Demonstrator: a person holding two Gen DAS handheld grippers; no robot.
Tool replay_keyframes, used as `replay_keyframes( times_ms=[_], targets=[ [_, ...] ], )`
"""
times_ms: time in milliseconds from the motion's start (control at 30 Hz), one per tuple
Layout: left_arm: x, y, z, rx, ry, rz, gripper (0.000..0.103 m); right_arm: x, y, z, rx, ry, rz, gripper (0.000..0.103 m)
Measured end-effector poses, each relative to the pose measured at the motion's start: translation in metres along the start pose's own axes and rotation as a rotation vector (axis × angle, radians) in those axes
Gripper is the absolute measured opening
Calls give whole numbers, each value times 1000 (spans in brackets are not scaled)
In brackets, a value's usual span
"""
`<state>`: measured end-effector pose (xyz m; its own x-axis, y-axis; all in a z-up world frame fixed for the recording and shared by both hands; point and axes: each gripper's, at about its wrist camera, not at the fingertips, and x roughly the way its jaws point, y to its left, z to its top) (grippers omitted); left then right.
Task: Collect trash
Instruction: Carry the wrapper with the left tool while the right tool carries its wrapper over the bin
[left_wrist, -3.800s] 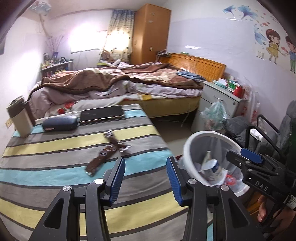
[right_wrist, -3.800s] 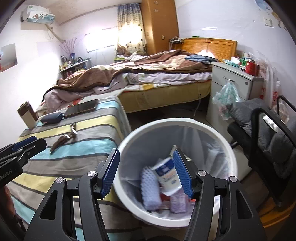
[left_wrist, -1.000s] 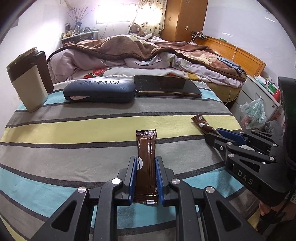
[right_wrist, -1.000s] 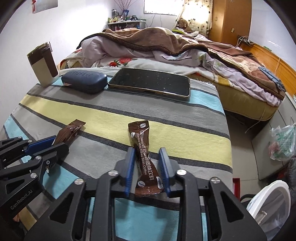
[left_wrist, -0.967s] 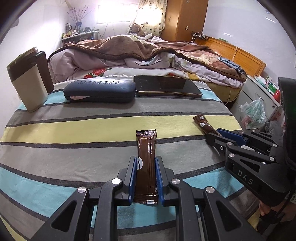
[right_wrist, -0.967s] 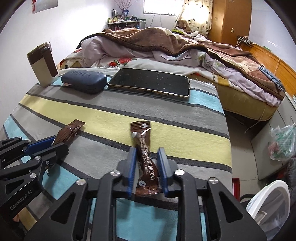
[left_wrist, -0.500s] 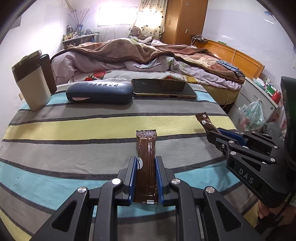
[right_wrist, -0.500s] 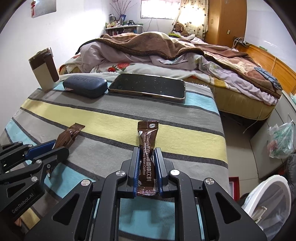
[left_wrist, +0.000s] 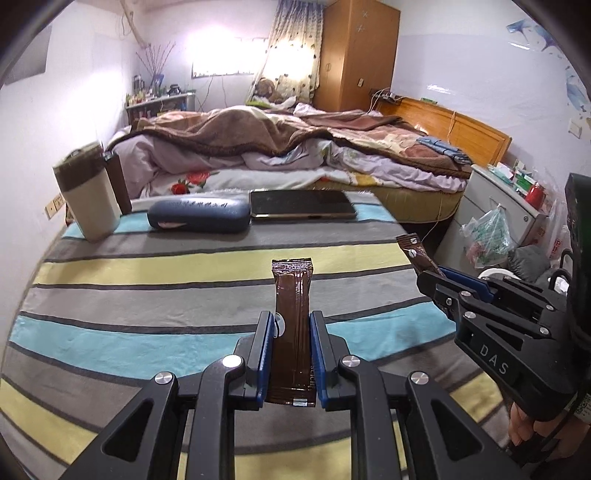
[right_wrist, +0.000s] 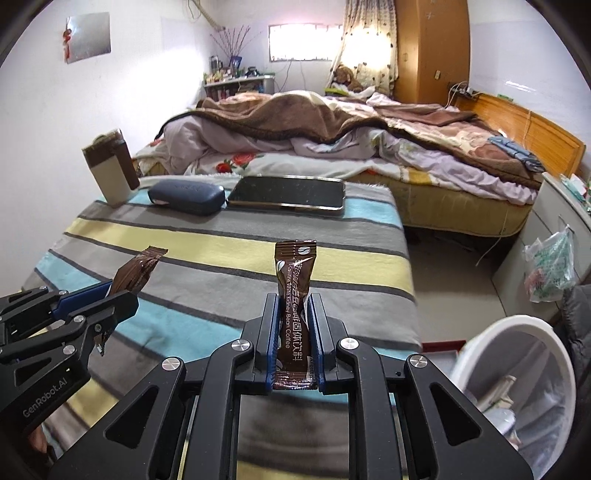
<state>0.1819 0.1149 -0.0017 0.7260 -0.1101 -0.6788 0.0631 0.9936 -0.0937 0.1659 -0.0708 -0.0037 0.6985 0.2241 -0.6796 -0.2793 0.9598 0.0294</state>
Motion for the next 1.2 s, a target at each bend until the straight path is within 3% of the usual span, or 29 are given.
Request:
replay_keyframes(
  times_ms=[567,1200],
  targets=[
    [-63,-88,-6,109,-90,-88,20,-76,-44,-23,101,-127,-91,18],
    [-49,-219,-25,259,-49,-263,20,-117,-130,-70,262,-138,-269,18]
  ],
)
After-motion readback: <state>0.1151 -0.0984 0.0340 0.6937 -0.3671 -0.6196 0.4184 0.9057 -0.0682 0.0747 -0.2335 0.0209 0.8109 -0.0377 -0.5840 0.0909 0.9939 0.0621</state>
